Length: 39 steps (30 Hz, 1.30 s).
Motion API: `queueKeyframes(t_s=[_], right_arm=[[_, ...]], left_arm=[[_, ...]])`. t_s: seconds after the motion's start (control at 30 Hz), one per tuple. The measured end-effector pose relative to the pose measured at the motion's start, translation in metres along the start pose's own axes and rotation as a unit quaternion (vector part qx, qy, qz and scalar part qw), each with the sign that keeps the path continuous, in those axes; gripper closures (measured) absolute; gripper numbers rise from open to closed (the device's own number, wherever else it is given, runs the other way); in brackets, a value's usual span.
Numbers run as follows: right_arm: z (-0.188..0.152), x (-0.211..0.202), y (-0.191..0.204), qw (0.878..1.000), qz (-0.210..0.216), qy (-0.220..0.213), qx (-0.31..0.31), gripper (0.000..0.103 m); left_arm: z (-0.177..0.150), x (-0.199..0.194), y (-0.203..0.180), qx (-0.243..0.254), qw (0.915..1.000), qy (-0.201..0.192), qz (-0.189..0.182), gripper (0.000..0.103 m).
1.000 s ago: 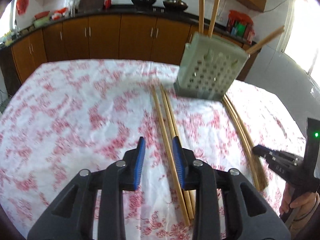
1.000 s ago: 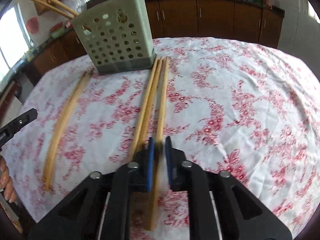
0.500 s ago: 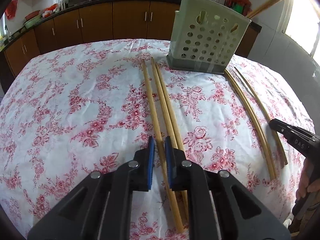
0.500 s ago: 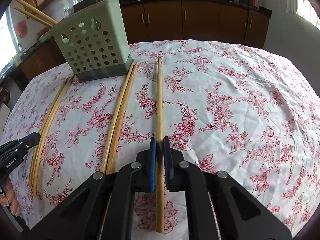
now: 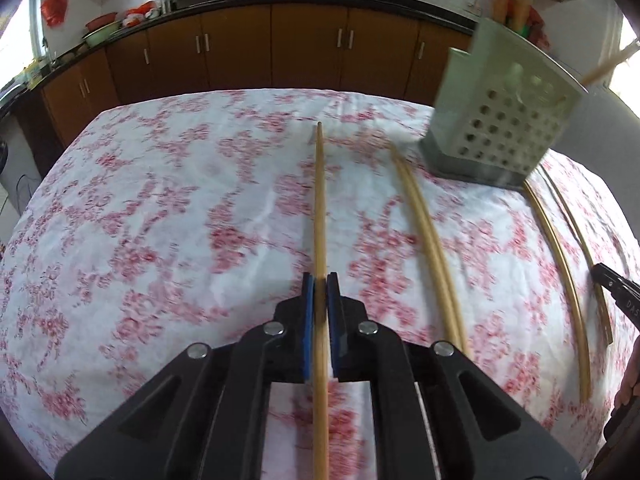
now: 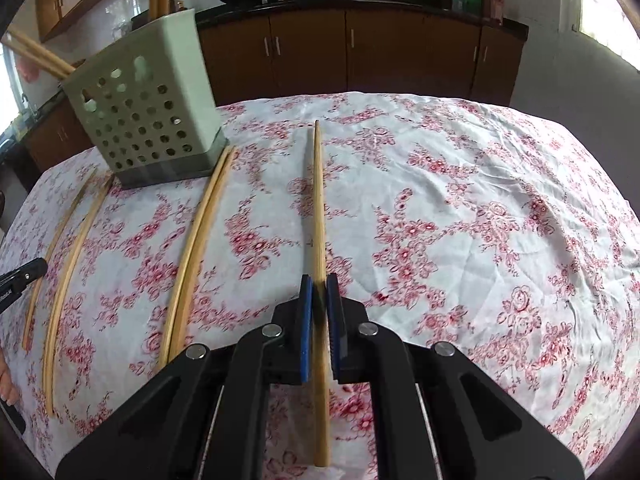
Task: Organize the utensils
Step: 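Hold the chopstick in the left tool while the right tool holds its chopstick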
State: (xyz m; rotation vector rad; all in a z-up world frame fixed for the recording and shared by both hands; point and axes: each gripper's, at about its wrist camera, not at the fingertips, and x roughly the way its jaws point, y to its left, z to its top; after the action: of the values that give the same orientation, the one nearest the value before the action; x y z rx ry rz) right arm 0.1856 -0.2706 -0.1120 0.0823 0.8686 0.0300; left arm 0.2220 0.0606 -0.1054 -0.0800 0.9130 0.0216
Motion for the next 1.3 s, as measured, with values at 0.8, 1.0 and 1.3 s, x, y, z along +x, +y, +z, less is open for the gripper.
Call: queueKeyframes(t_s=[0.8, 1.0, 1.3], right_arm=[[-0.0011, 0.0024, -0.0015, 1.0, -0.008, -0.011, -0.002, 0.094], [-0.0006, 0.0027, -0.0019, 1.0, -0.008, -0.011, -0.002, 0.094], [-0.0006, 0.003, -0.0022, 1.0, -0.008, -0.011, -0.002, 0.094]], left_arm=[[-0.0022, -0.001, 0.008, -0.02, 0.9995, -0.01, -0.02, 0.093], [-0.0024, -0.0011, 0.0079, -0.02, 0.9995, -0.01, -0.02, 0.093], [-0.0025, -0.0014, 0.0077, -0.02, 0.9995, -0.01, -0.02, 0.093]])
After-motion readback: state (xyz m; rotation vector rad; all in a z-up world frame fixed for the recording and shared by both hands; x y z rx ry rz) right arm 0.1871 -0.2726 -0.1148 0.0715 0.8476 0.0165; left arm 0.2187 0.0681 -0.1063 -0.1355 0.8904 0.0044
